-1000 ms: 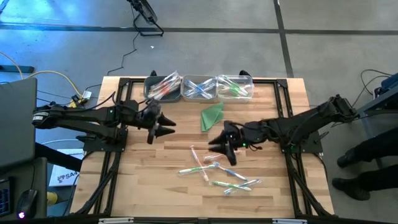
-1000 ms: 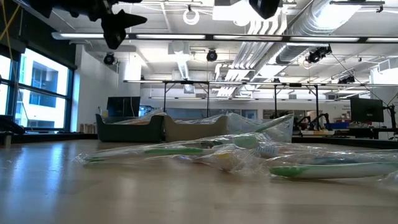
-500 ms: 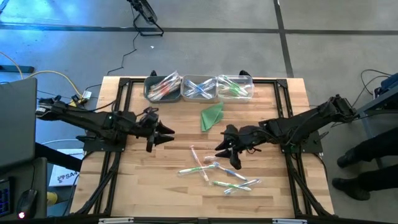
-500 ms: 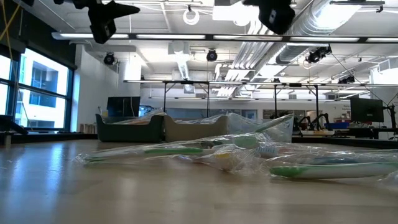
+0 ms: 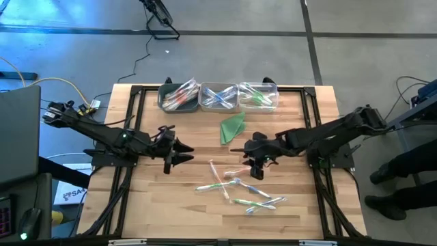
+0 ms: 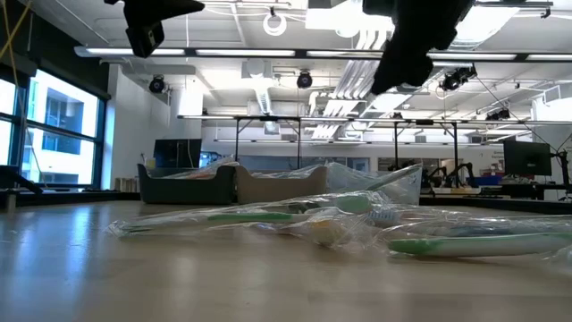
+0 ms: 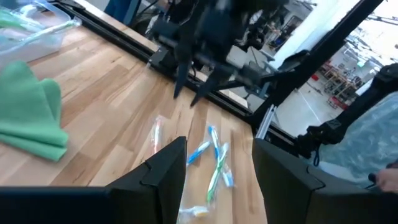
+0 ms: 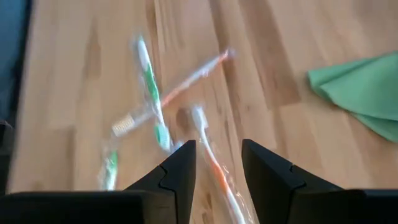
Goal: Pick & Place Toothbrushes
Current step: Put the orange toothbrush into the dark blue bin
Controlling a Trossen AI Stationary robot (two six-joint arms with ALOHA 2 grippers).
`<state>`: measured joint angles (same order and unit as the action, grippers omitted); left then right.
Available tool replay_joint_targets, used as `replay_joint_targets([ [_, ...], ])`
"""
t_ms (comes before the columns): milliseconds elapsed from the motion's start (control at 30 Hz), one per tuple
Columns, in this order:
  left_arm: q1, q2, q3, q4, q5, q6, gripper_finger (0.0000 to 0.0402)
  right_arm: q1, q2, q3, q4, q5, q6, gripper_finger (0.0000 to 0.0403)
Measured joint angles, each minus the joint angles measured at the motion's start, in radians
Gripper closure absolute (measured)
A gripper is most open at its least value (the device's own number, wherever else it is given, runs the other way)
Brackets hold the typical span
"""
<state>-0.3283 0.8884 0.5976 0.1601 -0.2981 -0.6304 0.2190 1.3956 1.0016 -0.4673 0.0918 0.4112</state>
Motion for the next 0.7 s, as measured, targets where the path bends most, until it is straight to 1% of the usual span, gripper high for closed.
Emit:
replay_joint_targets([
  [133,0.0,0.017,0.0,0.029,-0.009,0.0,0.0222,0.018,0.079,0.0,0.0,-0.004,-0.037,0.028],
  [433,0.0,0.027,0.0,0.023,-0.009,0.0,0.0222,0.043,0.265,0.0,-0.026,0.011,-0.076,0.028],
  [700,0.0,0.027,0.0,0.021,-0.012,0.006,0.0222,0.043,0.358,0.0,-0.025,0.019,-0.076,0.028],
])
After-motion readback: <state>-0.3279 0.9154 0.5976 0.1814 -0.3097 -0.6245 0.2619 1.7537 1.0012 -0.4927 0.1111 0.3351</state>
